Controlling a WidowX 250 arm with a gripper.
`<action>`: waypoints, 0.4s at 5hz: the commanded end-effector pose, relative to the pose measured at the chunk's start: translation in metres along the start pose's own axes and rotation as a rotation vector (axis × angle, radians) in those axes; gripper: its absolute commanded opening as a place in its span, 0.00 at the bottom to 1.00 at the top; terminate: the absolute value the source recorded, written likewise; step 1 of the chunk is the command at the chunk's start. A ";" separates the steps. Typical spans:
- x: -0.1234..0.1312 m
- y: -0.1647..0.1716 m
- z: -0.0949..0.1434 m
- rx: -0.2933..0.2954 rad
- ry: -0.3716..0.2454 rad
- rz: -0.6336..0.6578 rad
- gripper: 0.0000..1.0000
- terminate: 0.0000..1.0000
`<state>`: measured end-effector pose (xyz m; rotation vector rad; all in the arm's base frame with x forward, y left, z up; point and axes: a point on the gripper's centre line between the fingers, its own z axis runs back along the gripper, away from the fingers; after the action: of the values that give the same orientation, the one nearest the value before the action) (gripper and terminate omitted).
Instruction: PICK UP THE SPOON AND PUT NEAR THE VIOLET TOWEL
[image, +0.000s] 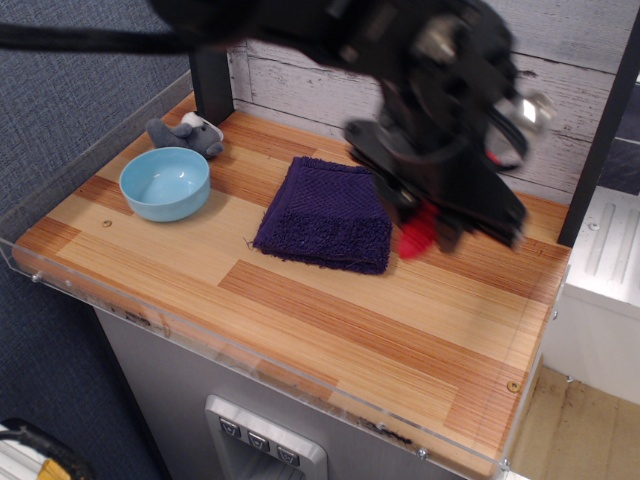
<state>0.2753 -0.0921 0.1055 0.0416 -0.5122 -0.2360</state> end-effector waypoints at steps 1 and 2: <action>-0.017 -0.022 -0.025 -0.013 0.041 -0.084 0.00 0.00; -0.026 -0.014 -0.041 0.010 0.077 -0.091 0.00 0.00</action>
<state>0.2754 -0.1037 0.0437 0.0923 -0.4019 -0.3229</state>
